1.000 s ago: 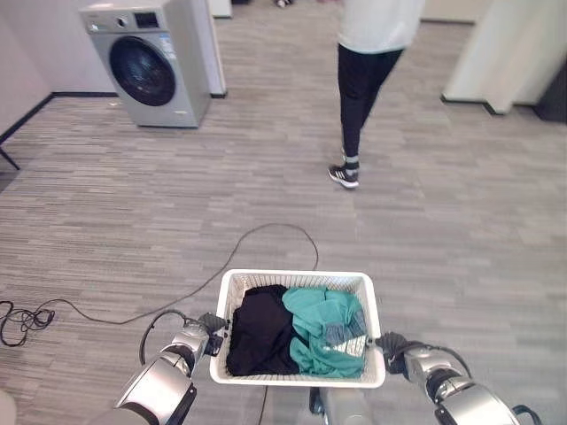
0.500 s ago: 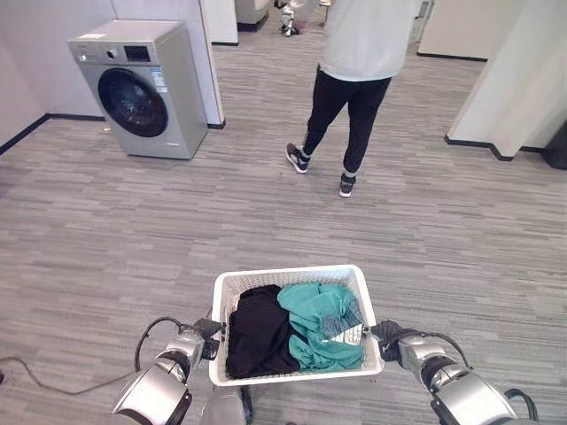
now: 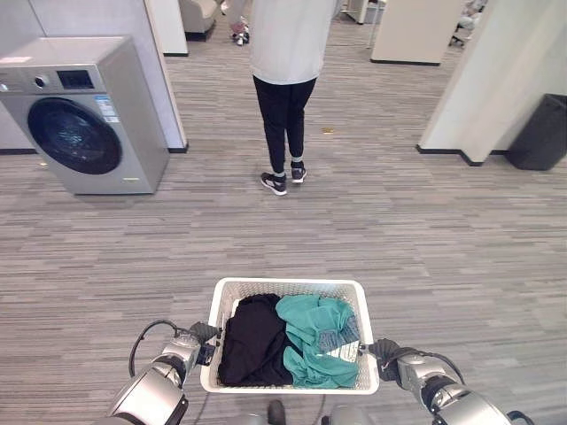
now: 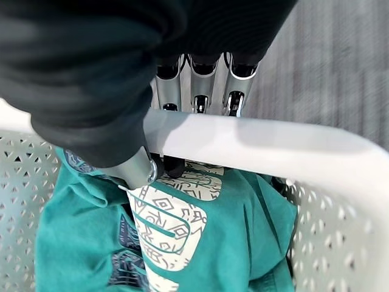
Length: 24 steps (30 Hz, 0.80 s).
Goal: Grab the laundry basket,head to the washer,open it,put in the laundry and shut it.
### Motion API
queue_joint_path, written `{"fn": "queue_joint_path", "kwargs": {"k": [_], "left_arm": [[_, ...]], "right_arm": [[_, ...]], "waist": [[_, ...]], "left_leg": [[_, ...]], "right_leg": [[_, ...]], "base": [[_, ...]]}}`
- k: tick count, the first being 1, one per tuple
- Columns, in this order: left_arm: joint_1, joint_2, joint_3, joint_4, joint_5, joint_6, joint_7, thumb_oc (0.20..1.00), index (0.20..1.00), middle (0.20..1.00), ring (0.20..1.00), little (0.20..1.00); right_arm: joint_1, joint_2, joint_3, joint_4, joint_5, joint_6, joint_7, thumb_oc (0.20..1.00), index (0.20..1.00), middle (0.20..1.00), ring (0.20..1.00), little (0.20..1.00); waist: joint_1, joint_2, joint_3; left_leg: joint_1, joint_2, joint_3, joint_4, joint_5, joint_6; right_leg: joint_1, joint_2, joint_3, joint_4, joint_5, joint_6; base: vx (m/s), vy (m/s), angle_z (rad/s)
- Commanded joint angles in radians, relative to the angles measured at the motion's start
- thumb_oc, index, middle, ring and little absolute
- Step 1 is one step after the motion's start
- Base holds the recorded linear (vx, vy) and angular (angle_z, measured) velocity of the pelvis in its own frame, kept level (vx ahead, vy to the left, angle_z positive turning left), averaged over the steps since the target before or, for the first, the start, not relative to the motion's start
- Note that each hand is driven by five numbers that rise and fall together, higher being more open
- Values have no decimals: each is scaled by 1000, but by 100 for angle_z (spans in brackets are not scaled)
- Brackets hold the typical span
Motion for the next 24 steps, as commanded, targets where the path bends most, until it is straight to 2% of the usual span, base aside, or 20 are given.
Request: {"fn": "queue_joint_path", "kwargs": {"k": [1,2,3,4,5,6,7,10,11,12,13,14,16,17,18,20,21,22,23,24], "left_arm": [[-47,-36,39,-45,-18,-46,-46,200,200,200,200,200],[-51,-35,38,-41,-11,-44,-52,200,200,200,200,200],[-63,-36,34,-34,-1,-46,-55,200,200,200,200,200],[-67,-35,36,-35,-1,-47,-57,200,200,200,200,200],[-67,-35,37,-35,-1,-47,-57,200,200,200,200,200],[-72,-38,40,-39,4,-51,-58,200,200,200,200,200],[-71,-37,45,-38,9,-53,-58,200,200,200,200,200],[-64,-39,55,-36,16,-54,-61,200,200,200,200,200],[-62,-45,57,-33,18,-52,-65,200,200,200,200,200],[-45,-56,58,-32,18,-52,-67,200,200,200,200,200],[-45,-57,58,-32,18,-53,-67,200,200,200,200,200],[-21,-66,61,-28,14,-49,-68,200,200,200,200,200],[-6,-70,57,-30,11,-49,-76,200,200,200,200,200],[0,-69,56,-33,7,-47,-74,200,200,200,200,200],[0,-68,57,-35,1,-45,-70,200,200,200,200,200],[-3,-66,62,-34,-12,-42,-62,200,200,200,200,200],[-3,-71,61,-32,-21,-38,-63,200,200,200,200,200],[-9,-78,63,-30,-27,-36,-63,200,200,200,200,200],[-12,-84,60,-30,-26,-38,-62,200,200,200,200,200],[-11,-87,61,-31,-18,-41,-59,200,200,200,200,200]], "right_arm": [[-75,18,-24,9,43,-40,66,200,200,200,200,200],[-79,15,-28,13,54,-41,64,200,200,200,200,200],[-82,13,-35,12,69,-44,58,200,200,200,200,200],[-80,12,-39,8,76,-43,56,200,200,200,200,200],[-79,12,-39,8,76,-43,56,200,200,200,200,200],[-76,9,-43,6,79,-44,50,200,200,200,200,200],[-73,7,-45,12,75,-43,51,200,200,200,200,200],[-68,1,-48,18,61,-37,53,200,200,200,200,200],[-66,-1,-48,15,58,-34,57,200,200,200,200,200],[-48,-10,-46,9,58,-34,60,200,200,200,200,200],[-47,-11,-45,9,58,-34,60,200,200,200,200,200],[-30,-18,-46,9,58,-30,62,200,200,200,200,200],[-18,-21,-40,11,53,-29,65,200,200,200,200,200],[-9,-25,-40,5,56,-30,59,200,200,200,200,200],[-10,-25,-37,5,60,-32,52,200,200,200,200,200],[-9,-23,-24,11,60,-35,38,200,200,200,200,200],[-9,-24,-22,18,63,-35,36,200,200,200,200,200],[-4,-24,-24,23,65,-33,33,200,200,200,200,200],[-2,-23,-24,24,61,-34,36,200,200,200,200,200],[5,-26,-25,14,54,-38,35,200,200,200,200,200]], "waist": [[-8,-3,-32],[-19,-9,-32],[-34,-21,-31],[-40,-29,-35],[-42,-27,-32],[-57,-37,-35],[-64,-37,-35],[-77,-34,-35],[-84,-39,-46],[-92,-46,-67],[-92,-44,-66],[-100,-34,-83],[-104,-39,-88],[-100,-50,-85],[-91,-69,-78],[-64,-87,-63],[-61,-82,-61],[-53,-84,-57],[-47,-83,-52],[-43,-82,-53]], "left_leg": [[-53,87,22,64,0,-21],[-34,74,9,66,-14,-26],[-6,57,2,63,-39,-34],[9,47,-1,61,-50,-40],[14,49,-4,62,-52,-40],[45,33,-11,73,-74,-54],[70,32,-18,82,-86,-61],[120,32,-36,107,-120,-71],[148,25,-45,123,-126,-76],[162,30,-60,164,-134,-89],[162,32,-60,166,-136,-89],[148,61,-70,290,-46,-144],[88,93,-59,459,116,-234],[43,126,-31,548,151,-247],[-1,160,7,633,178,-235],[-86,181,55,731,156,-205],[-113,214,90,686,143,-189],[-151,220,117,647,115,-177],[-192,209,138,594,79,-164],[-235,189,169,421,37,-134]], "right_leg": [[75,12,5,-284,201,20],[61,28,23,-350,196,22],[53,21,19,-502,218,26],[44,5,7,-584,237,32],[52,7,3,-589,238,32],[28,-17,-14,-718,296,45],[9,-26,-38,-774,320,53],[0,-40,-79,-802,341,65],[5,-36,-74,-779,354,60],[34,-20,-43,-767,368,41],[35,-18,-44,-767,367,41],[78,21,-35,-747,352,14],[126,31,-54,-739,321,-19],[160,33,-61,-748,305,-36],[191,32,-57,-751,279,-58],[235,42,-47,-753,238,-81],[253,48,-51,-758,231,-81],[275,47,-56,-769,222,-80],[291,46,-63,-782,216,-69],[309,42,-58,-798,212,-47]], "base": [[261,25,52],[439,29,77],[430,9,80],[302,0,66],[423,-22,31],[481,-29,36],[485,-29,56],[460,-49,50],[557,-109,15],[557,-109,23],[698,-166,37],[531,-157,38],[558,-219,29],[423,-257,17],[380,-262,27],[374,-235,8],[367,-149,-45],[361,-86,-40],[468,-15,-12],[462,38,7]]}}
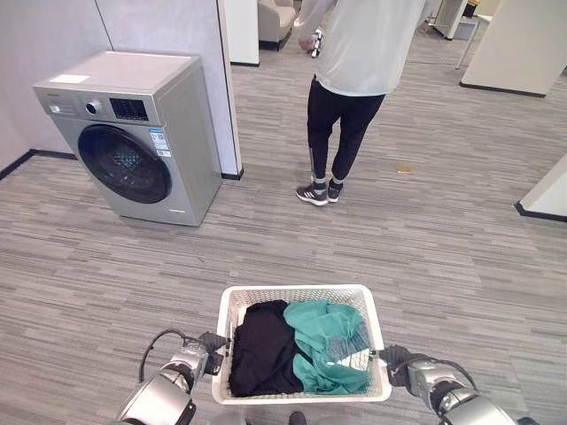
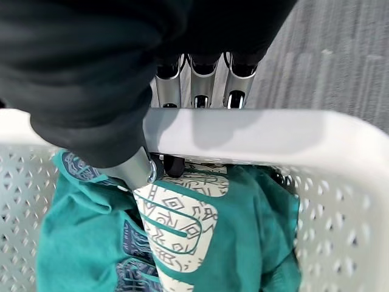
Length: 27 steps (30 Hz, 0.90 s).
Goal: Grab the laundry basket,head to the washer,open it,put in the laundry and shut it.
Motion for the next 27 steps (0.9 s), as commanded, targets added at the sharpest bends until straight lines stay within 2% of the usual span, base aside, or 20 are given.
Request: {"fn": "queue_joint_path", "kwargs": {"k": [1,2,4,5,6,7,8,9,14,15,17,20,27], "left_arm": [[-77,-67,18,-17,-43,-36,-45,200,200,200,200,200],[-75,-62,23,-18,-40,-41,-43,200,200,200,200,200],[-71,-56,27,-22,-50,-47,-43,200,200,200,200,200],[-68,-49,30,-20,-55,-51,-41,200,200,200,200,200],[-55,-45,29,-9,-41,-49,-46,200,200,200,200,200],[-47,-42,30,-13,-42,-48,-47,200,200,200,200,200],[-34,-32,42,-17,-40,-48,-44,200,200,200,200,200],[-30,-36,38,-28,-43,-50,-43,200,200,200,200,200],[-30,-36,38,-28,-43,-50,-43,200,200,200,200,200],[-60,-34,41,-12,-16,-54,-36,200,200,200,200,200],[-49,-35,44,-8,-14,-55,-38,200,200,200,200,200],[-19,-42,52,-19,-14,-60,-42,200,200,200,200,200],[-1,-50,63,-14,5,-63,-34,200,200,200,200,200]], "right_arm": [[-19,-21,-23,-37,46,-39,42,200,200,200,200,200],[-18,-21,-14,-49,35,-43,44,200,200,200,200,200],[-20,-15,-3,-59,22,-47,48,200,200,200,200,200],[-24,-9,4,-55,11,-49,55,200,200,200,200,200],[-28,2,15,-55,-13,-45,61,200,200,200,200,200],[-29,7,19,-58,-23,-44,64,200,200,200,200,200],[-28,19,22,-64,-58,-43,71,200,200,200,200,200],[-40,21,25,-70,-85,-38,76,200,200,200,200,200],[-40,20,25,-70,-85,-38,76,200,200,200,200,200],[-29,14,31,-73,-92,-35,92,200,200,200,200,200],[-27,22,22,-53,-80,-40,78,200,200,200,200,200],[-17,25,14,-49,-59,-46,80,200,200,200,200,200],[-6,25,5,-65,-48,-54,75,200,200,200,200,200]], "waist": [[-2,40,-15],[11,56,-8],[32,70,-2],[43,69,7],[45,69,3],[52,72,4],[60,73,1],[53,86,26],[53,85,26],[36,76,34],[54,66,21],[57,68,-14],[54,73,-28]], "left_leg": [[153,-63,22,-330,102,41],[141,-74,-7,-467,147,42],[136,-82,-71,-555,193,35],[152,-90,-105,-564,200,36],[186,-94,-111,-577,177,52],[202,-94,-106,-599,177,61],[251,-92,-87,-639,156,89],[285,-78,-74,-652,156,98],[285,-79,-74,-652,156,98],[327,-94,-102,-653,109,91],[334,-91,-86,-676,115,83],[337,-92,-78,-697,121,75],[353,-90,-85,-699,110,65]], "right_leg": [[-120,7,-33,42,38,179],[-105,23,-10,43,27,182],[-86,40,18,49,13,179],[-76,42,35,70,2,181],[-87,44,50,129,-18,193],[-102,47,62,180,-19,198],[-201,31,52,357,50,257],[-286,3,26,491,140,330],[-288,2,26,493,139,330],[-249,-87,-1,205,61,269],[-221,-84,-9,138,64,263],[-179,-74,-26,69,66,252],[-135,-70,-39,37,54,242]], "base": [[493,106,1],[326,101,-18],[298,83,-46],[404,142,-124],[355,151,-187],[377,204,-188],[238,183,-139],[182,148,-91],[59,7,15],[250,-49,52],[178,-56,36],[105,-38,21],[63,-14,11]]}}
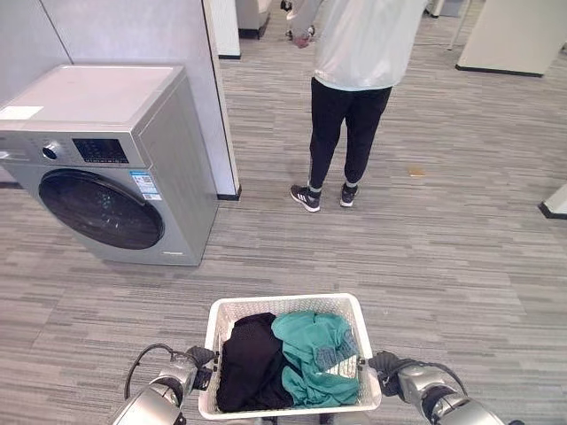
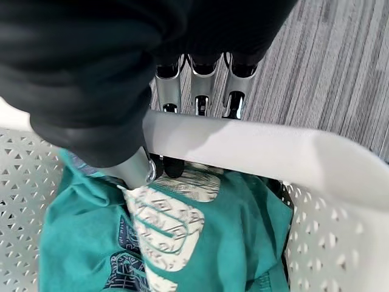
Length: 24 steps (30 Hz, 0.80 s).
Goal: Grab the laundry basket,head to the washer,open it,put in the laundry and shut it.
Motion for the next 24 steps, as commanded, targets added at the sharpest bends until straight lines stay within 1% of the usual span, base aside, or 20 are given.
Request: {"fn": "queue_joint_path", "kwargs": {"k": [1,6,8,9,12,15,16,17,20,21,24], "left_arm": [[-94,-77,51,-14,-2,-63,-40,200,200,200,200,200],[-85,-80,51,-16,-3,-63,-40,200,200,200,200,200],[-82,-82,51,-14,0,-64,-40,200,200,200,200,200],[-12,-82,140,134,156,-14,-83,200,200,200,200,200],[-8,-77,144,134,157,-15,-80,200,200,200,200,200],[-5,-78,144,135,139,-15,-86,200,200,200,200,200],[-15,-72,137,138,127,-12,-93,200,200,200,200,200],[-43,-44,144,134,97,-15,-85,200,200,200,200,200],[-73,-12,129,144,108,-5,-97,200,200,200,200,200],[-84,2,110,157,144,3,-100,200,200,200,200,200],[-97,11,89,159,168,11,-105,200,200,200,200,200]], "right_arm": [[-35,2,-13,-42,51,-38,49,200,200,200,200,200],[-28,0,-19,-34,50,-39,46,200,200,200,200,200],[-25,-2,-27,-27,54,-39,45,200,200,200,200,200],[-33,-77,-260,323,171,-17,-9,200,200,200,200,200],[-32,-59,-235,289,164,-25,-11,200,200,200,200,200],[-34,-64,-226,280,168,-25,0,200,200,200,200,200],[-66,-60,-210,263,189,-24,5,200,200,200,200,200],[-101,-62,-192,241,205,-34,4,200,200,200,200,200],[-161,-59,-141,232,165,-24,14,200,200,200,200,200],[-187,-62,-111,236,121,-14,23,200,200,200,200,200],[-214,-60,-84,233,90,-8,26,200,200,200,200,200]], "waist": [[-16,-4,-33],[-18,2,-40],[-19,8,-45],[23,20,-159],[21,21,-158],[21,20,-154],[24,19,-154],[30,19,-152],[42,15,-145],[53,13,-146],[58,10,-140]], "left_leg": [[-1,46,-5,61,-54,-66],[8,43,-3,49,-57,-64],[17,40,1,38,-60,-63],[64,18,-62,38,-77,-42],[68,17,-70,41,-78,-44],[63,18,-82,46,-79,-45],[60,22,-89,45,-76,-48],[57,23,-95,46,-73,-51],[48,25,-111,48,-68,-54],[45,26,-120,51,-67,-56],[36,26,-130,58,-64,-59]], "right_leg": [[41,-5,-21,-52,20,34],[46,-5,-16,-56,16,36],[54,-11,-12,-78,25,42],[93,45,31,-81,-3,10],[98,46,38,-86,-2,7],[96,46,35,-87,-3,4],[95,49,32,-93,-1,1],[94,51,26,-94,-1,1],[96,50,7,-98,1,-1],[98,50,-2,-97,0,-2],[96,49,-15,-92,-3,-4]], "base": [[39,17,-9],[24,20,-1],[34,61,-3],[30,40,-2],[44,-22,12],[24,-46,1],[43,-101,4],[29,-93,2],[6,-36,21],[16,-22,27],[-4,-18,27]]}}
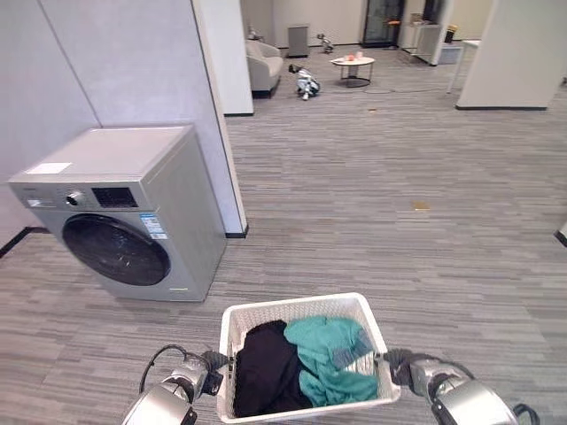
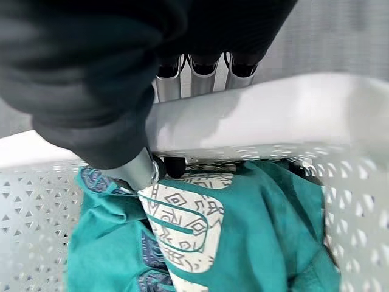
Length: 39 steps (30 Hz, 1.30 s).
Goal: Grab the laundry basket,head to the washer,open it,put in the laundry and shut it.
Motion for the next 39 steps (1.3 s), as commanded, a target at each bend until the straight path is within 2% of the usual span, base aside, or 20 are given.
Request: {"fn": "queue_joint_path", "kwargs": {"k": [1,4,8,9,10,11,12,13,14,20,29,32,33,34,35,36,38,39], "left_arm": [[-63,71,-5,87,45,5,-17,200,200,200,200,200],[-121,80,-73,84,93,8,-10,200,200,200,200,200],[-185,81,-113,66,80,11,-17,200,200,200,200,200],[-185,81,-113,66,80,11,-17,200,200,200,200,200],[-204,85,-125,58,79,10,-18,200,200,200,200,200],[-251,94,-145,48,71,7,-17,200,200,200,200,200],[-279,97,-155,48,57,7,-15,200,200,200,200,200],[-280,97,-154,48,56,7,-15,200,200,200,200,200],[-323,102,-159,33,20,3,-16,200,200,200,200,200],[-347,141,-130,-7,-62,-9,-3,200,200,200,200,200],[-354,141,-156,-10,-41,-19,1,200,200,200,200,200],[-385,132,-177,26,1,-9,20,200,200,200,200,200],[-401,133,-193,24,4,-4,20,200,200,200,200,200],[-408,130,-203,20,5,-2,15,200,200,200,200,200],[-430,126,-231,14,19,-7,12,200,200,200,200,200],[-437,128,-249,2,37,-4,-3,200,200,200,200,200],[-438,128,-297,-27,72,-6,-40,200,200,200,200,200],[-438,128,-297,-27,72,-6,-41,200,200,200,200,200]], "right_arm": [[-62,-29,-37,40,16,-25,31,200,200,200,200,200],[-123,-22,-4,26,8,-20,28,200,200,200,200,200],[-169,-24,25,-1,27,-19,27,200,200,200,200,200],[-169,-24,25,-1,27,-19,27,200,200,200,200,200],[-185,-36,24,-9,33,-19,25,200,200,200,200,200],[-223,-62,30,-6,37,-16,21,200,200,200,200,200],[-242,-62,35,-2,40,-13,22,200,200,200,200,200],[-243,-62,35,-1,40,-13,22,200,200,200,200,200],[-281,-71,50,-1,44,-10,21,200,200,200,200,200],[-302,-38,72,-4,35,-1,37,200,200,200,200,200],[-283,-20,76,17,9,9,71,200,200,200,200,200],[-272,-16,73,21,14,11,79,200,200,200,200,200],[-274,-19,83,13,14,16,81,200,200,200,200,200],[-273,-24,79,12,33,22,81,200,200,200,200,200],[-273,-50,76,7,78,22,84,200,200,200,200,200],[-271,-59,70,8,94,24,83,200,200,200,200,200],[-302,-35,88,-10,83,13,67,200,200,200,200,200],[-302,-35,88,-10,83,13,67,200,200,200,200,200]], "waist": [[13,-70,-3],[26,-76,17],[32,-77,36],[31,-77,36],[24,-77,45],[8,-75,61],[3,-73,63],[3,-73,63],[-3,-73,69],[1,-62,67],[29,-57,70],[33,-48,70],[25,-44,78],[16,-45,84],[-16,-48,83],[-26,-53,86],[-26,-51,84],[-28,-50,84]], "left_leg": [[-15,-49,-53,54,-55,8],[-47,-55,-85,58,-39,-1],[-79,-59,-112,56,-14,-15],[-79,-59,-113,56,-14,-15],[-100,-55,-98,63,-6,-19],[-135,-43,-37,81,0,-15],[-141,-38,-3,87,-2,-14],[-142,-38,-3,88,-2,-14],[-157,-34,35,105,-6,-10],[-131,-53,66,110,-46,11],[-95,-88,75,123,-99,57],[-65,-115,49,122,-116,84],[-56,-123,36,126,-120,93],[-49,-129,22,132,-123,97],[-49,-137,-20,137,-119,97],[-38,-145,-41,131,-116,93],[-22,-143,-25,115,-126,85],[-21,-142,-27,115,-127,85]], "right_leg": [[-39,-47,31,46,-20,77],[-51,-54,-19,63,-26,71],[-56,-66,-88,70,-32,70],[-56,-66,-88,70,-32,70],[-61,-75,-115,77,-34,70],[-69,-91,-150,84,-37,70],[-68,-95,-164,83,-35,72],[-68,-95,-164,84,-35,72],[-69,-104,-181,82,-31,74],[-75,-126,-138,107,-37,84],[-92,-184,-91,194,-42,117],[-124,-226,-81,332,-45,121],[-152,-235,-63,418,-29,118],[-163,-226,-36,465,-27,115],[-214,-109,94,502,-48,106],[-227,-71,120,474,-66,99],[-267,-87,36,364,-40,93],[-264,-86,34,361,-40,93]], "base": [[-36,-23,47],[-38,-18,39],[-31,-3,60],[-86,15,57],[-127,40,76],[-139,56,86],[-91,47,97],[-40,58,88],[0,93,73],[41,125,0],[78,189,-14],[109,267,5],[106,239,28],[125,199,55],[151,98,75],[160,66,96],[125,12,88],[126,-22,24]]}}
